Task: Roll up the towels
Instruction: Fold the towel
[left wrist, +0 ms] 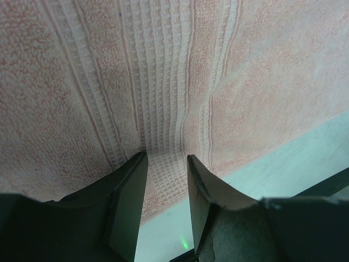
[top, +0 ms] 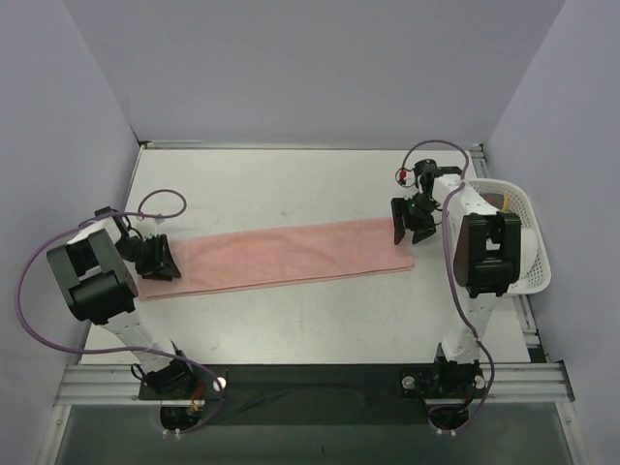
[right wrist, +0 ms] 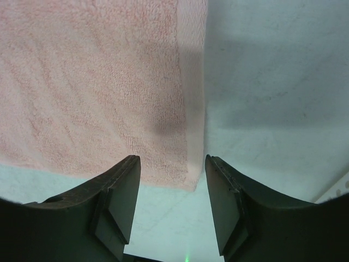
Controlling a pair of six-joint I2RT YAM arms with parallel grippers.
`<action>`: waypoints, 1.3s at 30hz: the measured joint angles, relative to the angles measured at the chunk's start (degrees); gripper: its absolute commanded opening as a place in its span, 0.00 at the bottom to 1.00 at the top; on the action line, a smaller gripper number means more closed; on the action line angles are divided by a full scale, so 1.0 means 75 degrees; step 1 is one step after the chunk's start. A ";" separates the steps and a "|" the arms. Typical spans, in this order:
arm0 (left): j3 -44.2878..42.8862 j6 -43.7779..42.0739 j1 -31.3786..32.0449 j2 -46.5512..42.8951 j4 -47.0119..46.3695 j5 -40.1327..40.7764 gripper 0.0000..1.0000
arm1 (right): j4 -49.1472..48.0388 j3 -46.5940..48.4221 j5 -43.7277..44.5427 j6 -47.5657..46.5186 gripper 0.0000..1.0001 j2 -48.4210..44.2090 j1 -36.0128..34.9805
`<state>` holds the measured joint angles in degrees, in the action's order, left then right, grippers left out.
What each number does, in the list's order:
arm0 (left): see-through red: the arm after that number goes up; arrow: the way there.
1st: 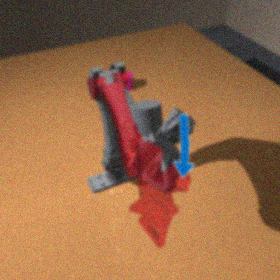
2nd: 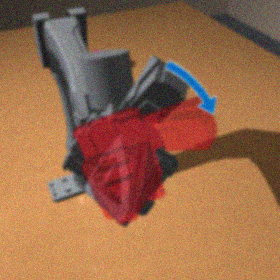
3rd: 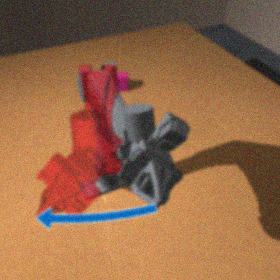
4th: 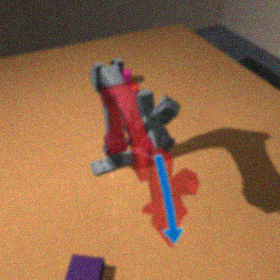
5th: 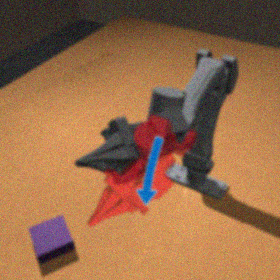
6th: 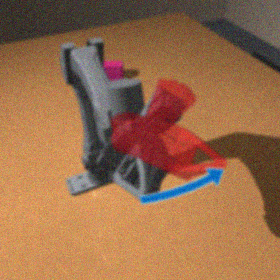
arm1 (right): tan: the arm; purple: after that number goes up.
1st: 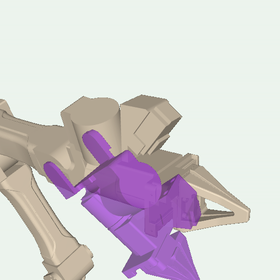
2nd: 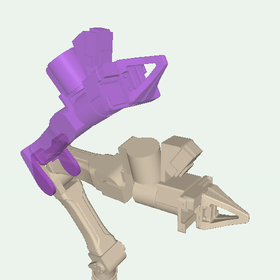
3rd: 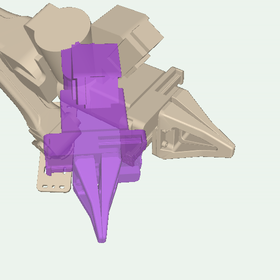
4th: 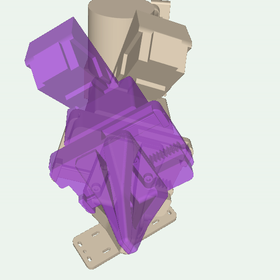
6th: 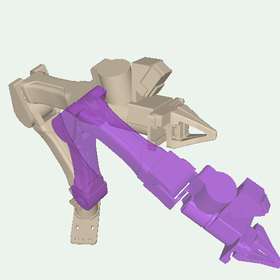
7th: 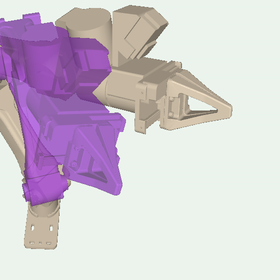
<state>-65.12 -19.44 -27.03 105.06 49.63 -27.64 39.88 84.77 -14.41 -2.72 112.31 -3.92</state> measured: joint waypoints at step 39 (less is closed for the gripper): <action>-0.0134 -0.0434 0.0143 -0.0845 0.0020 -0.0490 0.59 | 0.0796 0.1425 -0.1993 -0.0335 0.00 -0.0076 -0.0236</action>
<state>-66.13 -22.70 -25.96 98.72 49.78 -31.31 45.84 95.46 -29.36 -5.23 111.74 -5.69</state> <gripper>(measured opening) 0.591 0.090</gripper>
